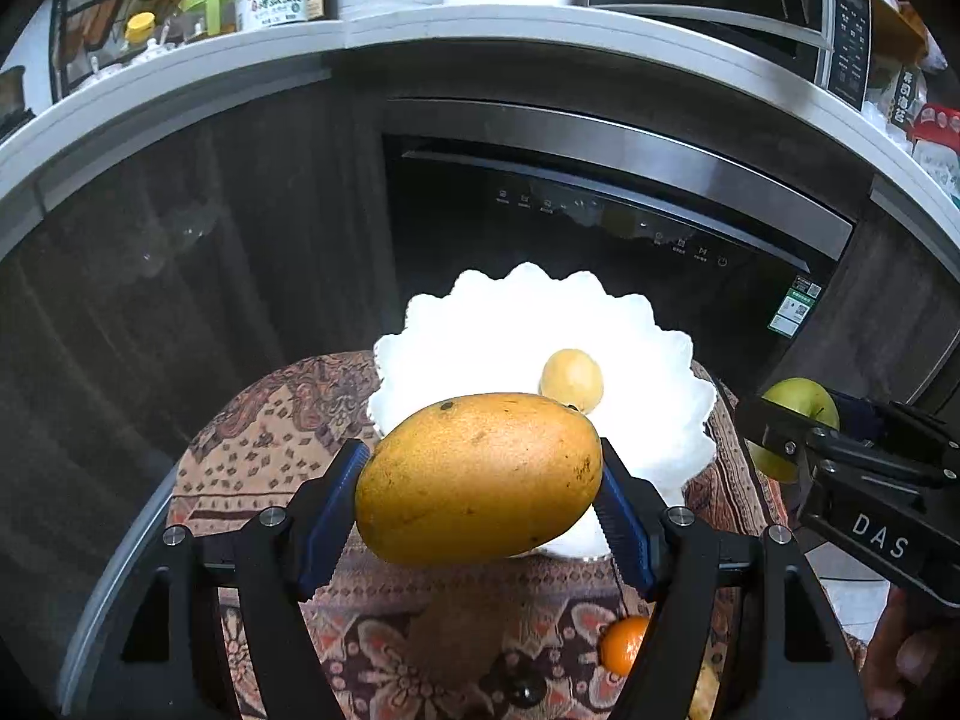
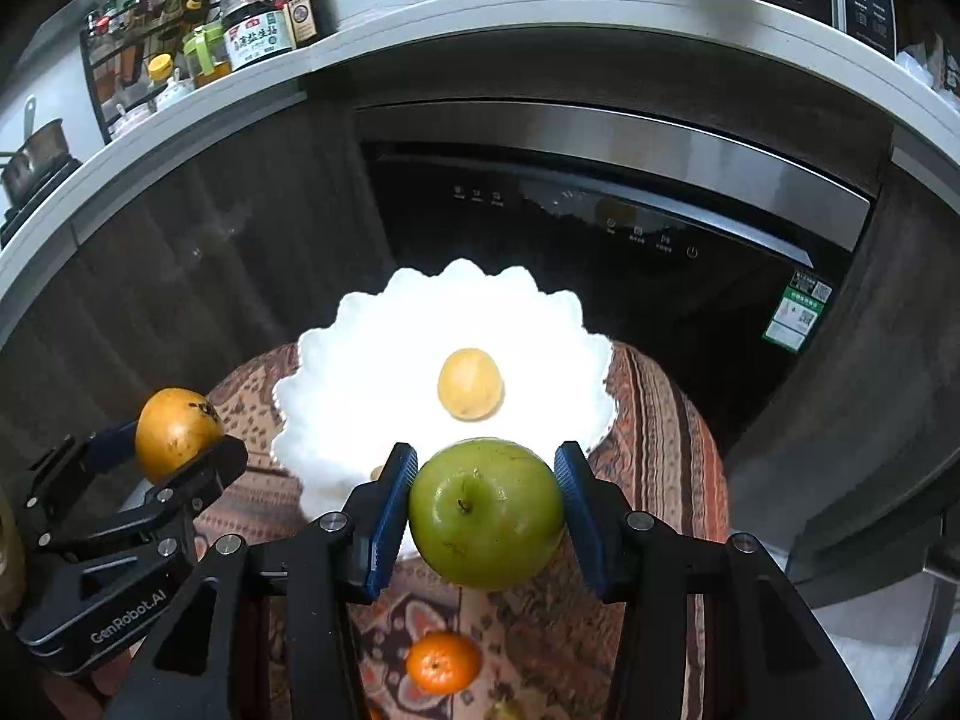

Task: Organize fruits
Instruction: 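Open the left tool over the bowl while the right tool releases the green apple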

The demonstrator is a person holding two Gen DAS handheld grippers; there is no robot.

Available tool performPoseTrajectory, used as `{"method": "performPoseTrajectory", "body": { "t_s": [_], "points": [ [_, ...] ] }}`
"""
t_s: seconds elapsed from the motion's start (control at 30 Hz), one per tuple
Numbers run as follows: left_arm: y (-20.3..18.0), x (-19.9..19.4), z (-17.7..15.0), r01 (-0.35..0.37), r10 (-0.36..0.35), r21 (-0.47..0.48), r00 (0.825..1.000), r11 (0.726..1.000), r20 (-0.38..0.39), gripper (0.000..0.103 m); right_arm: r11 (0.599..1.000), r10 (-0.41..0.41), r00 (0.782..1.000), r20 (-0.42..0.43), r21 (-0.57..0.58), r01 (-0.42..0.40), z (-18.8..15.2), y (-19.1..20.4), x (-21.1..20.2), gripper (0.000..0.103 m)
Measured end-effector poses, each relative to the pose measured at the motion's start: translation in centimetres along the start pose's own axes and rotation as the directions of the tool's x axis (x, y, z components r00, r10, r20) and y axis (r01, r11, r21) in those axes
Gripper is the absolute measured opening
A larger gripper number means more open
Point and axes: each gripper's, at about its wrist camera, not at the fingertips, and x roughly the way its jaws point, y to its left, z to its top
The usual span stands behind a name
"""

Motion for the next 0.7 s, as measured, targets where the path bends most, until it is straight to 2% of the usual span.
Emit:
{"method": "performPoseTrajectory", "body": {
  "t_s": [0.27, 0.7],
  "points": [
    [-0.1, 3.2, 0.5, 0.007, -0.007, 0.012, 0.999, 1.0, -0.036, 0.072, 1.0, -0.002, 0.999, -0.034, 0.016, 0.003, 0.4, -0.7, 3.1, 0.048],
    [-0.3, 7.0, -0.5, 0.019, -0.018, 0.011, 0.993, 1.0, -0.114, 0.072, 0.999, 0.017, 0.997, -0.077, 0.028, -0.015, 0.2, -1.3, 6.5, 0.049]
  ]
}}
